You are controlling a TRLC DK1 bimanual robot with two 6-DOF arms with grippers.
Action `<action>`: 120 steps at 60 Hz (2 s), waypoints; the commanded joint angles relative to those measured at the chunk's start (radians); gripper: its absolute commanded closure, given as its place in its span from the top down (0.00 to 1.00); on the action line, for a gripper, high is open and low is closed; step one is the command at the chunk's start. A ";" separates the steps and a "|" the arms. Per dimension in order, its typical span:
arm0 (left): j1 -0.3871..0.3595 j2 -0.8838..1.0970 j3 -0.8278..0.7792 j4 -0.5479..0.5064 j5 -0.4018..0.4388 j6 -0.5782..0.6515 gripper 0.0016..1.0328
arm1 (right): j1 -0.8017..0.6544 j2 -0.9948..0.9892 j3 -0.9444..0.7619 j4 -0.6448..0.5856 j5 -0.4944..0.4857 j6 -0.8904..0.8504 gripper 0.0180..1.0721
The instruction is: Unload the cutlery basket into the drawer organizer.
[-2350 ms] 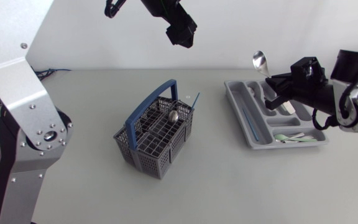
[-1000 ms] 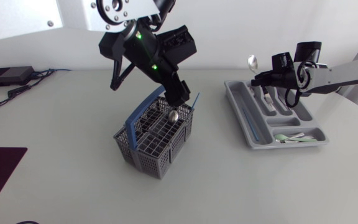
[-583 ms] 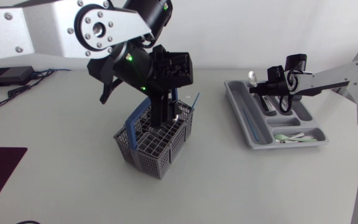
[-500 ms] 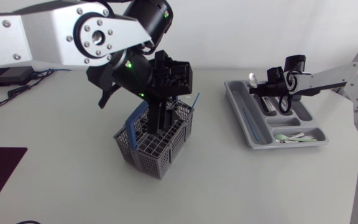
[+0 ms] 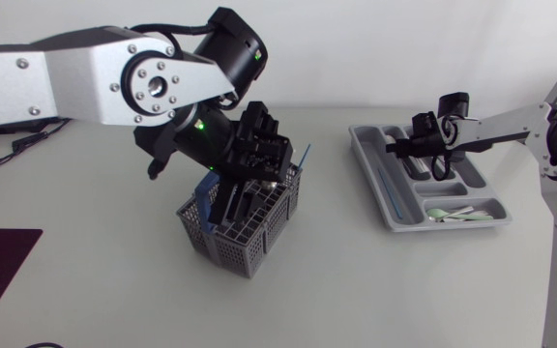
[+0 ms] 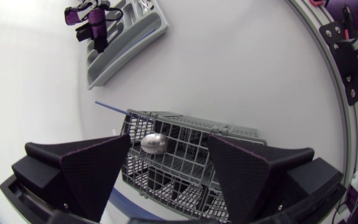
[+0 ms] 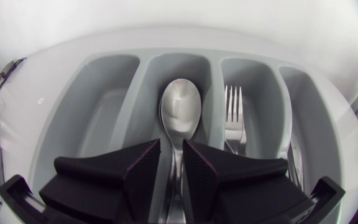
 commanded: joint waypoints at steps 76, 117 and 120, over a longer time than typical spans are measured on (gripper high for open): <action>0.028 0.004 -0.053 -0.091 -0.012 0.043 0.90 | 0.396 -0.625 -0.727 0.195 -0.489 -0.249 0.52; 0.027 0.004 -0.061 -0.068 -0.012 0.017 0.89 | 0.430 -0.525 -0.629 0.247 -0.454 -0.214 0.33; 0.028 0.002 -0.062 -0.068 -0.012 0.017 0.89 | 0.431 -0.522 -0.626 0.248 -0.454 -0.214 0.29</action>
